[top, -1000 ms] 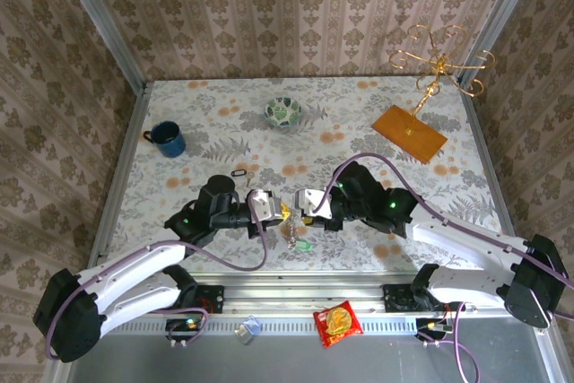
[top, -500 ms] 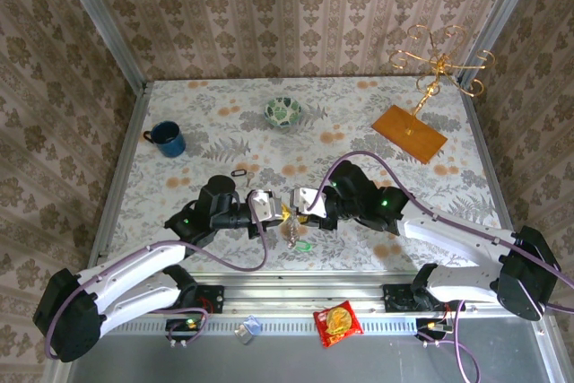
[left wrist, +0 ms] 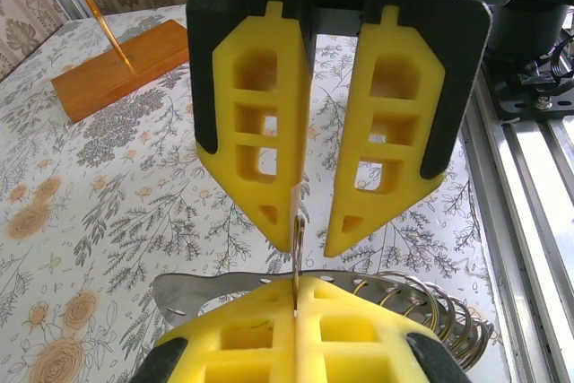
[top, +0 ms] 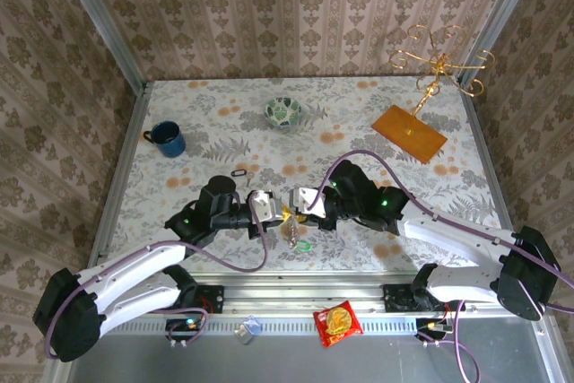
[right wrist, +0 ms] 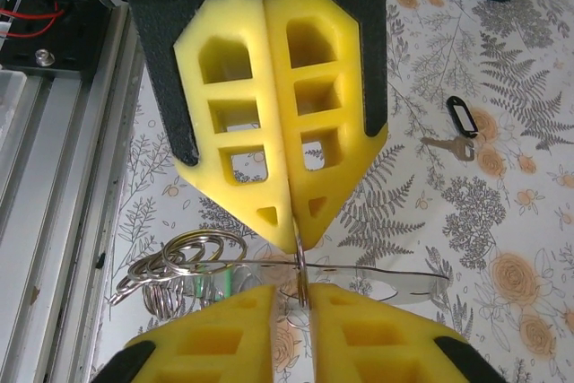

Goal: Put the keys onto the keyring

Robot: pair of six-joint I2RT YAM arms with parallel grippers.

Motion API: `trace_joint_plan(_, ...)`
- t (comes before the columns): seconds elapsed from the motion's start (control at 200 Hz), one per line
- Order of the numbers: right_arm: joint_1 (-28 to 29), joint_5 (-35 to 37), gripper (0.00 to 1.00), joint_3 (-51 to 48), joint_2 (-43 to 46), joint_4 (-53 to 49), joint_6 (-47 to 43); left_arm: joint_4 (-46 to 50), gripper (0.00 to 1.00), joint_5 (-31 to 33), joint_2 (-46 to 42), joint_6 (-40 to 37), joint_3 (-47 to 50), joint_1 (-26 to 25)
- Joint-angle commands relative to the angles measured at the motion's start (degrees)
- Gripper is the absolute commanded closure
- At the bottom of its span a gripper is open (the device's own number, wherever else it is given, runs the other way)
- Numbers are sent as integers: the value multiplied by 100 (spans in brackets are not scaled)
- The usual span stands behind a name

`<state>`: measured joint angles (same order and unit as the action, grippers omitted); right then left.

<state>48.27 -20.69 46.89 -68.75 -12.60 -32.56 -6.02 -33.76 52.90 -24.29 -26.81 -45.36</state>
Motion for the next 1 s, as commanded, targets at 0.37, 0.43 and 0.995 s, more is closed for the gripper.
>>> trace_joint_plan(0.37, 29, -389, 100, 281, -130, 45, 150, -152, 99, 13, 31, -31, -200, -60)
trace_joint_plan(0.43, 28, -442, 100, 269, -138, 96, 181, -234, 89, 34, 40, 2, -172, -53)
trace_joint_plan(0.995, 19, -520, 100, 230, -218, 335, 391, -633, 100, -78, 40, 131, -61, -54)
